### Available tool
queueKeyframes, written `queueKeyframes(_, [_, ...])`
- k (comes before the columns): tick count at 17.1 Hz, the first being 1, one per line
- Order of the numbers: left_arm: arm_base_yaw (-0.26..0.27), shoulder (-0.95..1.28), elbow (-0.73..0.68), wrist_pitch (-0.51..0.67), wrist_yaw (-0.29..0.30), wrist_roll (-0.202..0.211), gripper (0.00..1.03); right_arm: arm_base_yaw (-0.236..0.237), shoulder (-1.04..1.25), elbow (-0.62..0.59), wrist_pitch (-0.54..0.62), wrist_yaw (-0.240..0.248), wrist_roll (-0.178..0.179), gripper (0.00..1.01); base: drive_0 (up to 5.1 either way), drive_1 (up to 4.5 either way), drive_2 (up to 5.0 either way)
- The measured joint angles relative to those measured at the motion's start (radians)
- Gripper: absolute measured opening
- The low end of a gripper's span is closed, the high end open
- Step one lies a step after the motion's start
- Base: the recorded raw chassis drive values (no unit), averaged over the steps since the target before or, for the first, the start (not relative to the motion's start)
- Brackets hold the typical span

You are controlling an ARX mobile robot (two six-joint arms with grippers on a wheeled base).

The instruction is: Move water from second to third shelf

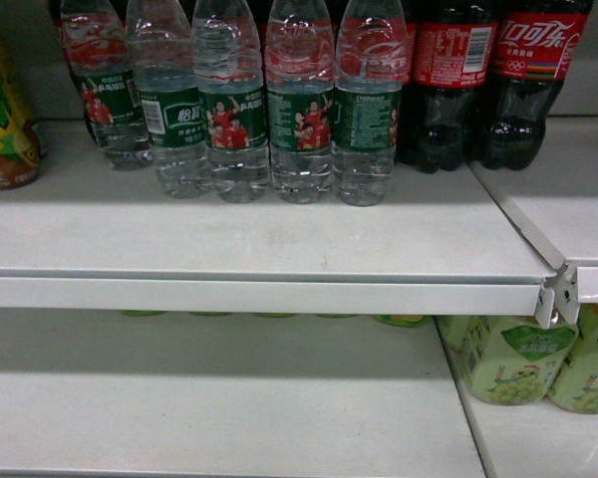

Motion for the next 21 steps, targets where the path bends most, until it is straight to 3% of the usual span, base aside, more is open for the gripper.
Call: queueKeyframes(21, [0.000,0.000,0.000,0.001,0.002,0.000,0.98,0.000,-0.001,-0.009,-0.002,0.000,0.001,0.42,0.0,0.00,0.0])
